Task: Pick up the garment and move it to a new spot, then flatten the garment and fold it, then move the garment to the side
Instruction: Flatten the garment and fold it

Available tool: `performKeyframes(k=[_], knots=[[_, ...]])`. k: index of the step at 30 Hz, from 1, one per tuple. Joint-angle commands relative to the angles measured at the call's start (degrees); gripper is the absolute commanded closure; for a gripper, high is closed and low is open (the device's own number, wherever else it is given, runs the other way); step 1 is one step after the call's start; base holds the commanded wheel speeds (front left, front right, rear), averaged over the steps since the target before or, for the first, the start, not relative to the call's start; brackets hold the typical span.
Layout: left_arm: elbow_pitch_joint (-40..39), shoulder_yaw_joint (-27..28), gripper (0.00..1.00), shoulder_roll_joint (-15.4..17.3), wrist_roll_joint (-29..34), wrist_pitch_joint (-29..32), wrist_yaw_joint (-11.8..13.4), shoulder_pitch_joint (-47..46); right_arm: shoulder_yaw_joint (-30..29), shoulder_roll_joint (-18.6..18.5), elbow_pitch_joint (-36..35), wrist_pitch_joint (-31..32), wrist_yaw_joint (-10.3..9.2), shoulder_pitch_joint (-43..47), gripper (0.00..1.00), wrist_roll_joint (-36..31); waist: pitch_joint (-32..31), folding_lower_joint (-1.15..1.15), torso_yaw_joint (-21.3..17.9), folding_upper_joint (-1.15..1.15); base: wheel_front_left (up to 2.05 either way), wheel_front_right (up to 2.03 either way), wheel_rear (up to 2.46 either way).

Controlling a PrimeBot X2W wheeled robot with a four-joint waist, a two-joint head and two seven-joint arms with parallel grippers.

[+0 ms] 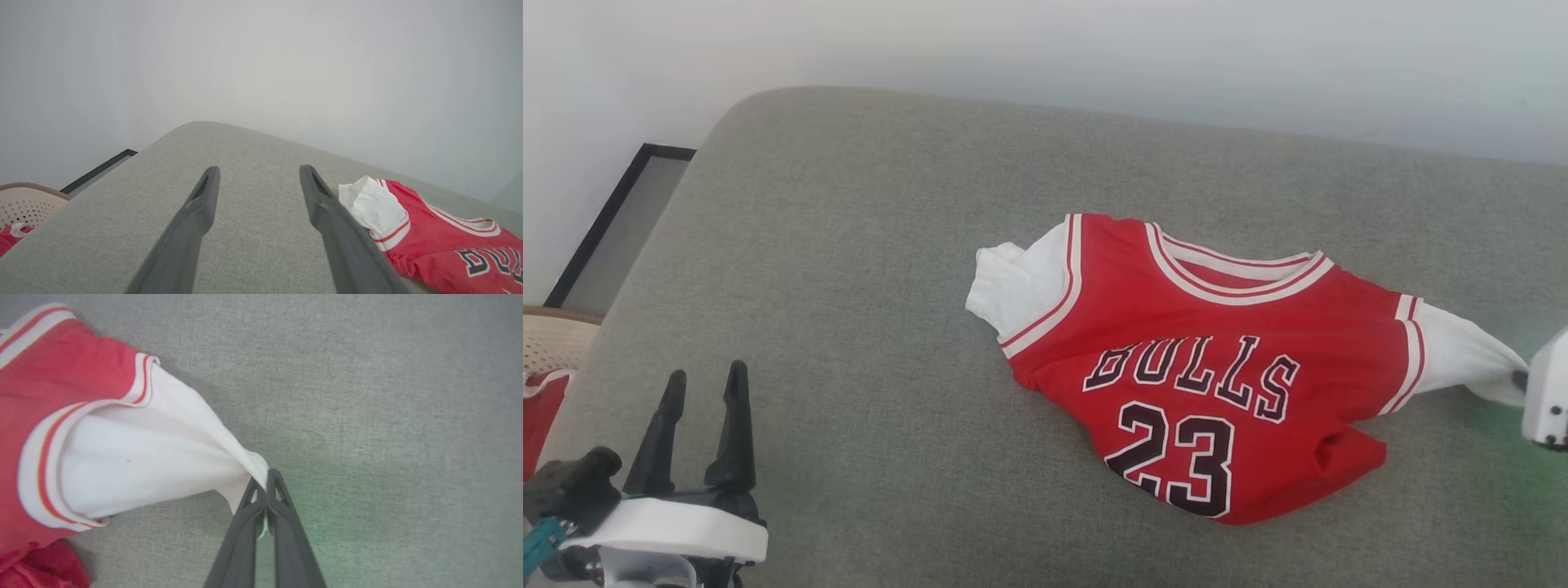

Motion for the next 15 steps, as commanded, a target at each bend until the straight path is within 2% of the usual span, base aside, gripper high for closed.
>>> performKeyframes(k=[1,2,3,8,15], knots=[[0.2,-0.2,0.00,0.3,-0.1,-0.2,-0.1,-1.0,-0.4,0.8,0.8,-1.0,0.01,0.1,0.90,-0.9,0.2,0.00,0.2,0.00,0.00,0.00,0.00],[0.3,-0.3,0.00,0.3,-0.1,-0.2,-0.1,-1.1,-0.7,1.4,1.6,-1.3,0.01,-0.1,0.52,-1.3,0.3,0.00,0.2,0.00,0.00,0.00,0.00],[0.4,-0.5,0.00,0.4,-0.1,-0.3,-0.1,-1.2,-1.0,2.2,2.6,-1.5,0.01,-0.6,0.00,-1.5,0.4,0.00,0.2,0.00,0.00,0.00,0.00],[0.8,-1.7,0.00,2.3,-0.5,-0.3,-0.1,-2.7,-0.9,4.1,4.5,-2.0,0.01,-3.1,0.00,-3.3,0.4,0.00,-0.5,0.00,0.00,0.00,0.00],[1.2,-4.6,0.00,6.6,-3.2,0.8,-0.1,-5.3,-0.1,4.0,0.0,-3.2,0.02,-4.6,0.00,-2.9,-0.2,0.00,-3.8,0.00,0.00,0.00,0.00]])
